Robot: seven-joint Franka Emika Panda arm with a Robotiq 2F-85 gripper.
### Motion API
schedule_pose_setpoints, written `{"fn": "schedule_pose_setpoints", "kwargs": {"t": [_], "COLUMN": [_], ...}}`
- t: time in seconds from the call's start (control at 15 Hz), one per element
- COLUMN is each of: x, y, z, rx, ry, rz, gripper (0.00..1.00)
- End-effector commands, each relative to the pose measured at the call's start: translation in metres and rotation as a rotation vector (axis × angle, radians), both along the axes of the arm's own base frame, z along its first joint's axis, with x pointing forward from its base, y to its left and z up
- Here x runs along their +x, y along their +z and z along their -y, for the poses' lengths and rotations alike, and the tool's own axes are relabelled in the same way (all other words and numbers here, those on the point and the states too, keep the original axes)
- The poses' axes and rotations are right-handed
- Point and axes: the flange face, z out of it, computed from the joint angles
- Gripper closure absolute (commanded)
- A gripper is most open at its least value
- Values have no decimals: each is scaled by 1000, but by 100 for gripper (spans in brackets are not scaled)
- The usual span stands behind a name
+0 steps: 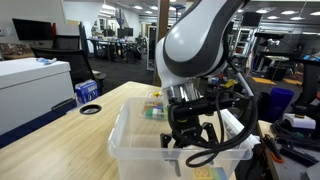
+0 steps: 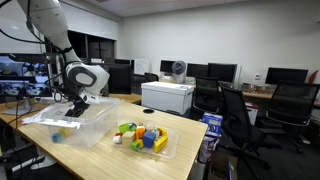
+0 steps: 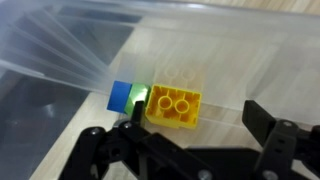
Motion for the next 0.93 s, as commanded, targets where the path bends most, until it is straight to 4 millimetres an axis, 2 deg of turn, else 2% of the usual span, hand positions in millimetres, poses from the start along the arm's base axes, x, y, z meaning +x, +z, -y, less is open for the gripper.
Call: {"fn": "schedule_pose_setpoints", "kwargs": {"t": [0.0,0.2,0.33,0.8,0.87], "x": [7,16,19,13,13], "y": [3,2,-8,-47,-51], "z": [11,16,14,13,13], "rx": [-4,-4,-4,-32,-31], "ry": [-17,-20,-13,-14,-22], "rz": [-101,-136,-150,-317,-321], "gripper": [0,0,0,0,25]}}
